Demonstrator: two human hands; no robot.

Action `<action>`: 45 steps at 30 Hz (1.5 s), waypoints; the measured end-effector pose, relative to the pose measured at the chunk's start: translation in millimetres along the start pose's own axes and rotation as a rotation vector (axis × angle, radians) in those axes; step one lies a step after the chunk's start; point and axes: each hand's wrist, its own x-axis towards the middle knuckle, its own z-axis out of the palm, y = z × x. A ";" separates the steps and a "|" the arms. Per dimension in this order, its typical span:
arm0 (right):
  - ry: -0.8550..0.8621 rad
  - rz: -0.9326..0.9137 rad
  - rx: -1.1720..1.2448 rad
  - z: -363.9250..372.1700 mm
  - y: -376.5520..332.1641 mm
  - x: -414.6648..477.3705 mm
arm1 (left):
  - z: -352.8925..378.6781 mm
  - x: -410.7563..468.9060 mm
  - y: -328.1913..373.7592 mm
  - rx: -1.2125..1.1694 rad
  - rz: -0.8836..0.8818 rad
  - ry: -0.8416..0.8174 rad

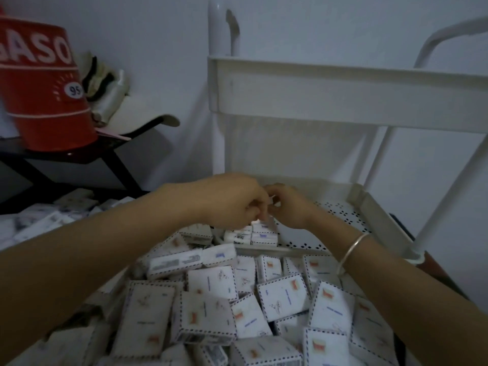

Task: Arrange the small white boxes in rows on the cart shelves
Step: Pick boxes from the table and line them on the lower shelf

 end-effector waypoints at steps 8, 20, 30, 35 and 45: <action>-0.180 0.126 -0.027 12.5 1.0 1.6 | -0.7 -64.2 -34.0 -0.171 -0.072 0.048; -0.100 0.259 0.095 13.8 3.3 -11.2 | 15.4 -86.6 -51.8 -0.257 -0.104 0.099; -0.215 0.411 0.214 18.1 3.1 -6.6 | 22.6 -83.3 -51.9 -0.225 -0.110 0.081; -0.281 0.363 0.167 18.2 10.6 -4.9 | 23.5 -81.3 -53.0 -0.242 -0.120 0.084; -0.185 0.526 0.354 20.8 9.7 3.7 | 19.3 -86.8 -47.4 -0.232 -0.106 0.079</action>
